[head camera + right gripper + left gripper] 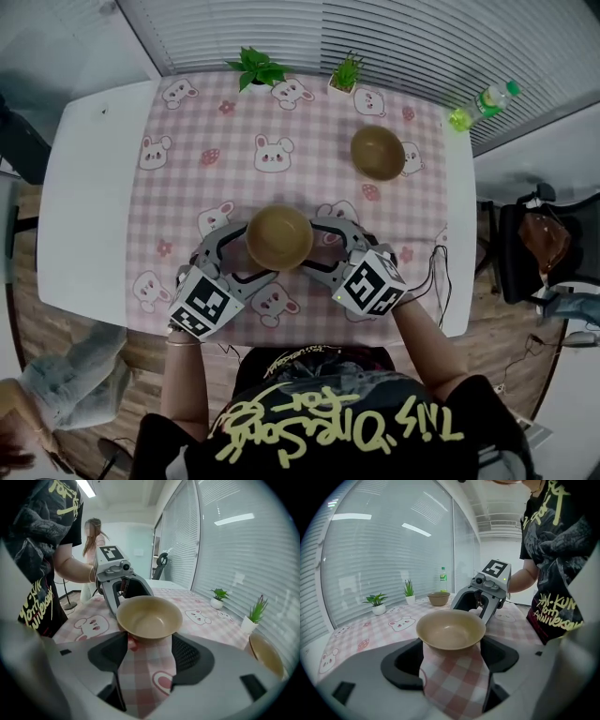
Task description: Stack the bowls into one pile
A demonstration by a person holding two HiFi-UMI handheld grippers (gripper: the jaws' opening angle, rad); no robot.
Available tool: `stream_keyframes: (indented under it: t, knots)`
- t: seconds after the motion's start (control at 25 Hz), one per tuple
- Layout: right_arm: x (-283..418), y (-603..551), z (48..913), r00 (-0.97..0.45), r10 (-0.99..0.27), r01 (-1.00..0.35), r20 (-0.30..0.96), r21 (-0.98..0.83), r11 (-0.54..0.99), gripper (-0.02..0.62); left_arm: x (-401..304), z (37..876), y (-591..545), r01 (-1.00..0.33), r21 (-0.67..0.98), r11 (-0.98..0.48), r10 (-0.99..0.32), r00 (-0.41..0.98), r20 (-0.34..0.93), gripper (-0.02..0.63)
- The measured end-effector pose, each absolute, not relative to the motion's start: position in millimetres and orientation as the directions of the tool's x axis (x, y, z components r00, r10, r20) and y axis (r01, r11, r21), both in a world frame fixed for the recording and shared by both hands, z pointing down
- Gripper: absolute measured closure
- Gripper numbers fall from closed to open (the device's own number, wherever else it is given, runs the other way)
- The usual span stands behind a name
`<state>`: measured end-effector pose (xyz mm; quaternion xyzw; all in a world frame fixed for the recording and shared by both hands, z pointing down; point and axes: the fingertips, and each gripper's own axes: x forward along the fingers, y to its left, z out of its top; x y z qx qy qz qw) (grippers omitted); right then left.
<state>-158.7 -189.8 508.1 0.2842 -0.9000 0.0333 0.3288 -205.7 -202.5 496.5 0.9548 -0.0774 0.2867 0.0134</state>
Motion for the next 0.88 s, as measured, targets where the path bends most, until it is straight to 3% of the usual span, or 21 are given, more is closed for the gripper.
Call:
stream_keyframes:
  t: [0.88]
  knots:
    - [-83, -175, 430, -0.625, -0.588, -0.593, 0.514, 0.177, 0.785, 0.299, -129, 419, -188, -0.116, -0.058, -0.992, -0.130, 0.879, 0.459, 0.232]
